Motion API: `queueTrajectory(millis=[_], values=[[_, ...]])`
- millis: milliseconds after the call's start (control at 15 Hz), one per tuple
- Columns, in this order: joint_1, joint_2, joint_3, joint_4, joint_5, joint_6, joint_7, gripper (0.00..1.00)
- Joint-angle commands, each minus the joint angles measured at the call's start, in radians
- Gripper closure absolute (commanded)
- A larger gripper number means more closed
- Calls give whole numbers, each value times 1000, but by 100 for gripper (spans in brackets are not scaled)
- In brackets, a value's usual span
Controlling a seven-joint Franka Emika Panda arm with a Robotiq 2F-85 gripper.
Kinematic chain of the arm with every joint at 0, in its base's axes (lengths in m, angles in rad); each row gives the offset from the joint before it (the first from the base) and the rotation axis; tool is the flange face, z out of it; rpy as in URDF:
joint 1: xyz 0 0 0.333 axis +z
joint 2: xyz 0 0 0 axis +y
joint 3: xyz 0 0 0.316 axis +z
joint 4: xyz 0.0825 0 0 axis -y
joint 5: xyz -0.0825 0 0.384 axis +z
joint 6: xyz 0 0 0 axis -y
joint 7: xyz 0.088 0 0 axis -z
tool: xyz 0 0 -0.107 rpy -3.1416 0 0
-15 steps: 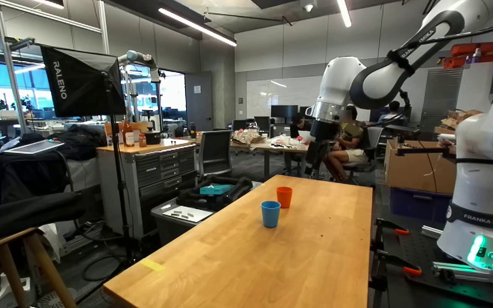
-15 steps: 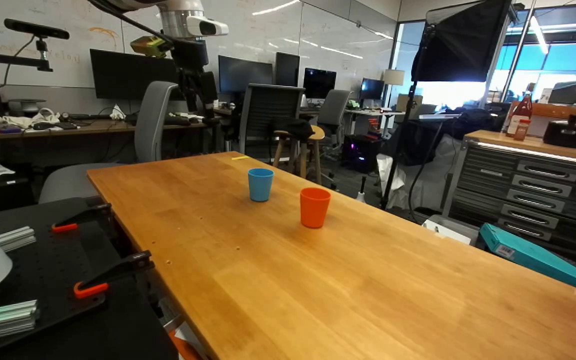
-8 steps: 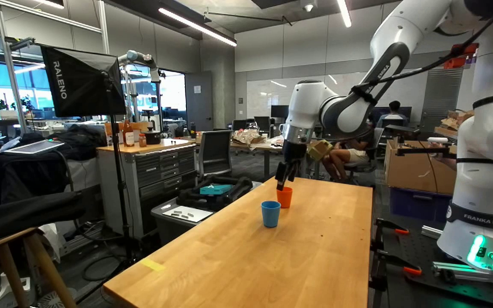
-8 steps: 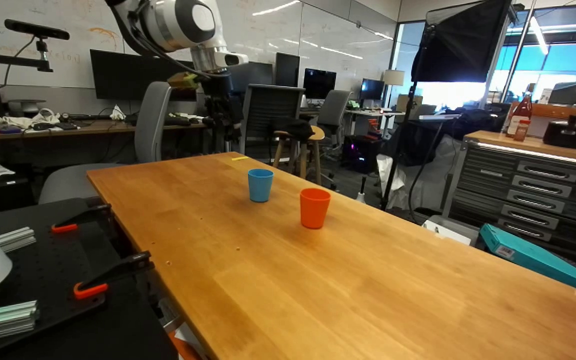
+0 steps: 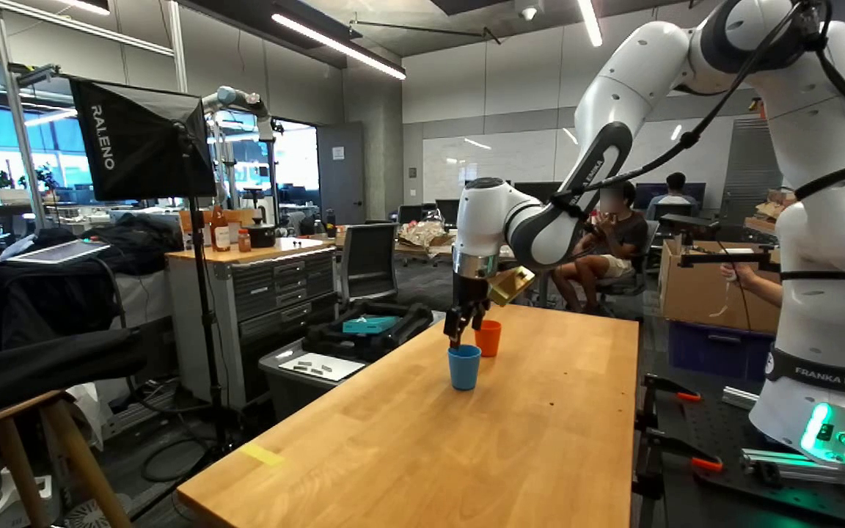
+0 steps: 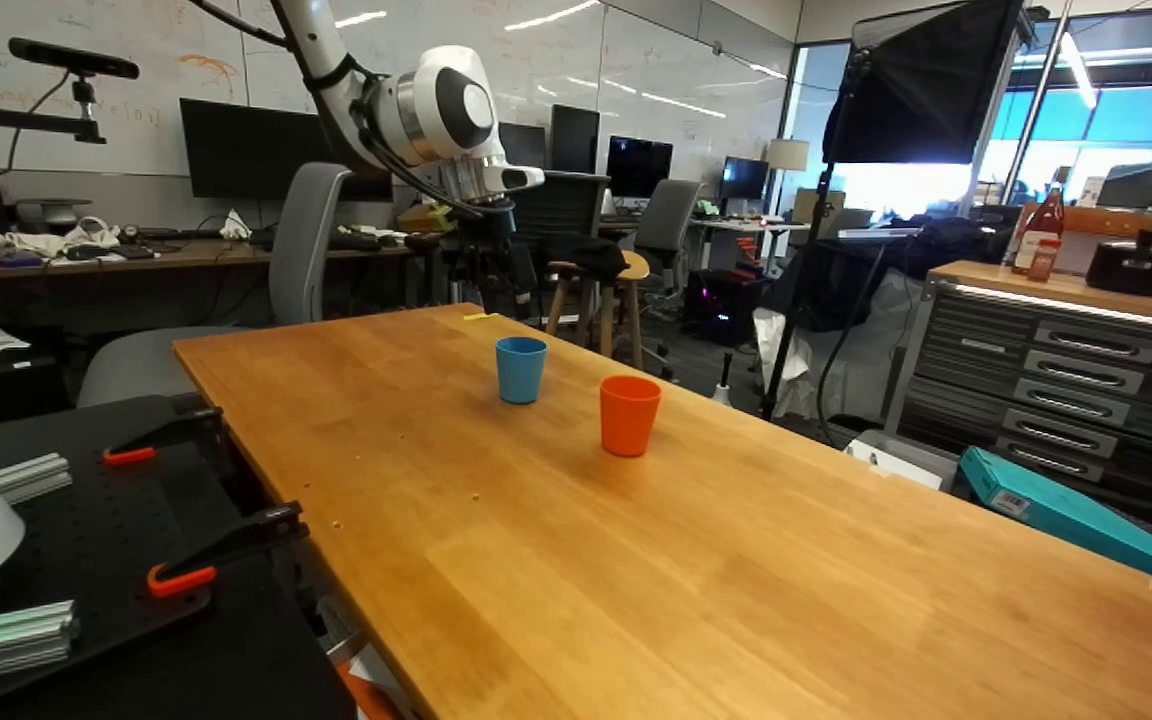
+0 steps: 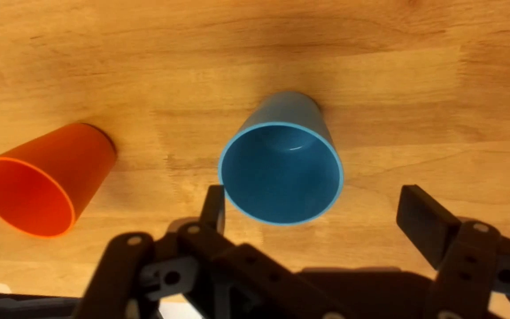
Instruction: Put the blue cup into the orange one
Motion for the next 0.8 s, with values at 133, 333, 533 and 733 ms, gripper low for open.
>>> queueTrajectory(millis=[133,333,533,733], values=[[107,153,-80,134,29,-30,28,0],[132,209,-94,176,59,-26,17,0],[145,239,-105,204,81,-21,8,34],[154,257,-108,225,109,-21,4,58]])
